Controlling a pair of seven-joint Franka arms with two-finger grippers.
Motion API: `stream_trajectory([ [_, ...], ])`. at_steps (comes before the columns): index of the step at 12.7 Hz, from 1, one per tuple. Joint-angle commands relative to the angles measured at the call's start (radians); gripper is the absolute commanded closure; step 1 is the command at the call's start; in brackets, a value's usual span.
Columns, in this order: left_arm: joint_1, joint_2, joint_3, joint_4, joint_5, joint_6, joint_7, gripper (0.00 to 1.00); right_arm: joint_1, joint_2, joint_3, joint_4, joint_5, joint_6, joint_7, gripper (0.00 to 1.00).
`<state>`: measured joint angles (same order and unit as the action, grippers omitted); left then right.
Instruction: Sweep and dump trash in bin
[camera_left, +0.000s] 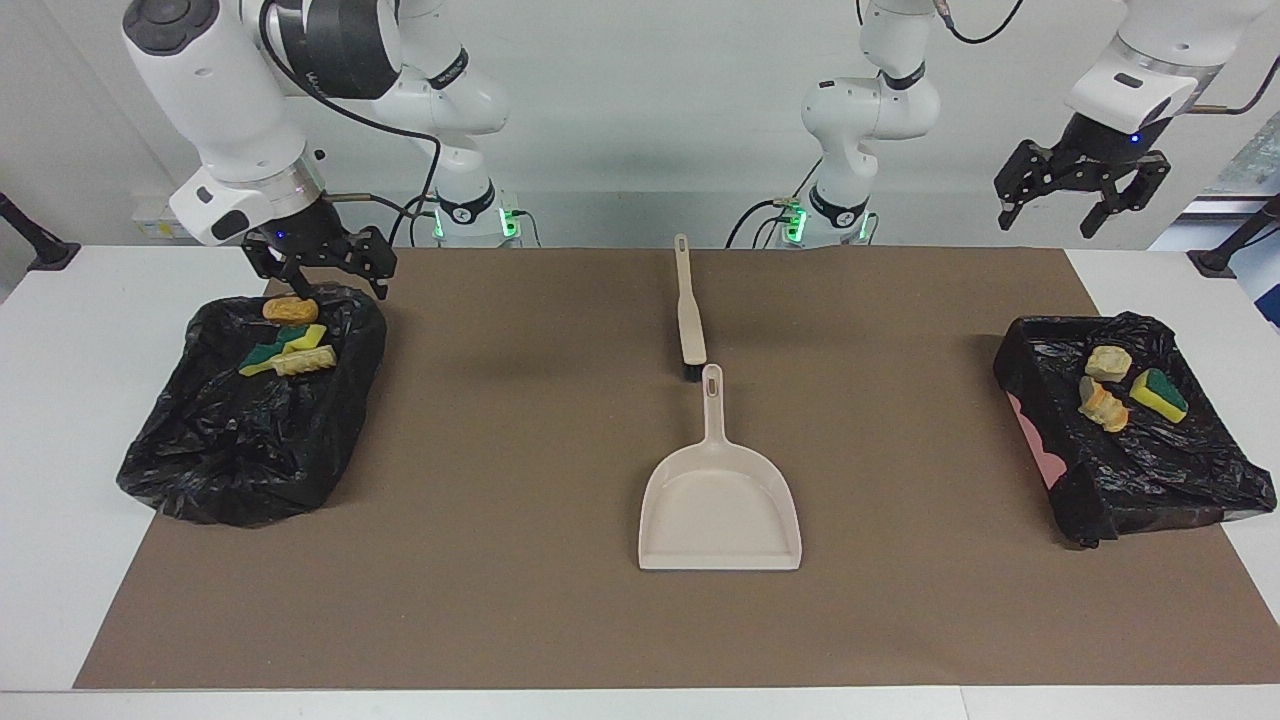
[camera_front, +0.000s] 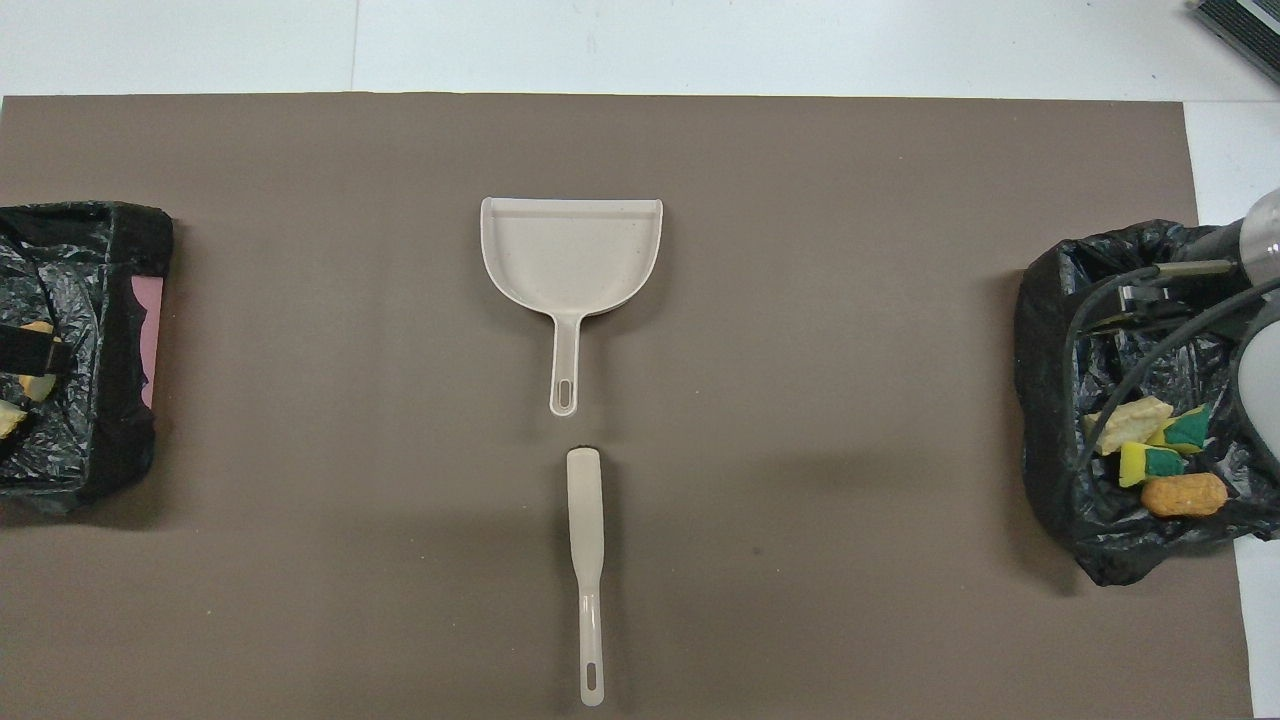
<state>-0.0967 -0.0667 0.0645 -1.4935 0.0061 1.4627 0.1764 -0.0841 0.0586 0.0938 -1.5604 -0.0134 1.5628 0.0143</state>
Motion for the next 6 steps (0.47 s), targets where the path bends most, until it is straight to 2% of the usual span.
stream_trajectory([
  [1,0.009,-0.013,-0.005,-0.004,-0.001,-0.016,-0.011,0.0,-0.008,-0.008,0.003,0.0,0.018,-0.004,0.016,0.0],
  [6,0.029,-0.027,-0.006,-0.022,-0.001,-0.013,-0.028,0.0,0.006,-0.014,0.003,0.01,0.006,-0.053,0.019,0.0],
])
